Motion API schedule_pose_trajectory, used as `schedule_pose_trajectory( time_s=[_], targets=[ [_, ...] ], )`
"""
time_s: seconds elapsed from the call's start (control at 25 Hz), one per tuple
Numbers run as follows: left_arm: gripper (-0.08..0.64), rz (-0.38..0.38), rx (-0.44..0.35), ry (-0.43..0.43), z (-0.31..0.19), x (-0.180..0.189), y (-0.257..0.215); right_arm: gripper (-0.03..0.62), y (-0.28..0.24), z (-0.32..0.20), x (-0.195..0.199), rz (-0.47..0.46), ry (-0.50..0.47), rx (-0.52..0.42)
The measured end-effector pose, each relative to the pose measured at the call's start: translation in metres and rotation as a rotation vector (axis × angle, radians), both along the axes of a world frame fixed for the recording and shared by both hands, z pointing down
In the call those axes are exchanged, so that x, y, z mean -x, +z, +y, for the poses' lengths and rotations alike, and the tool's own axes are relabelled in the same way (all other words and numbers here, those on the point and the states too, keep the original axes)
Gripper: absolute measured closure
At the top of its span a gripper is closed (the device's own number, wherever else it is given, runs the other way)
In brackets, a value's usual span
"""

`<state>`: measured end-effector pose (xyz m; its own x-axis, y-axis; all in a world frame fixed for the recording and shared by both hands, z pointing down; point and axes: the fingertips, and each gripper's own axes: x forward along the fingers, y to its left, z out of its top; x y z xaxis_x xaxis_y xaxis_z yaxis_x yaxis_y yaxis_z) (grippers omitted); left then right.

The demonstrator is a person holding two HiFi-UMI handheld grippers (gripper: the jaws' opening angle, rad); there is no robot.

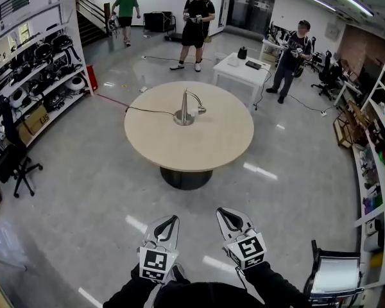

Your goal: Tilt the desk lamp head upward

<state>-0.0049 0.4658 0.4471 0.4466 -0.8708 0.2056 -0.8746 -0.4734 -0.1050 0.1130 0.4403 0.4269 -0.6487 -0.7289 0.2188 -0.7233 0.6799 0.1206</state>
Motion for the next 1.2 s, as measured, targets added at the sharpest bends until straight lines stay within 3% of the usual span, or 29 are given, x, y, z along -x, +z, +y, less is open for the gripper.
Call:
schedule_pose_trajectory(
  time_s=[0.2,0.48,0.8,1.2],
  targets=[
    [0.552,0.023,0.007,-0.013,-0.033,0.036,0.008,0.597,0.007,-0.029,0.023,-0.001,0.021,0.028],
    [0.552,0.041,0.048,0.005,-0.068,0.039,0.021,0.597,0.014,-0.065,0.031,-0.008,0.030,0.068],
    [0.552,-0.047,0.057,-0.052,-0.125,0.037,0.018,0.597,0.020,-0.142,0.027,-0.064,-0.022,0.079],
    [0.552,-0.052,0.025,-0.065,-0.239,-0.055,-0.001,0.597,0.001,-0.258,-0.055,-0.119,-0.037,0.039]
  ],
)
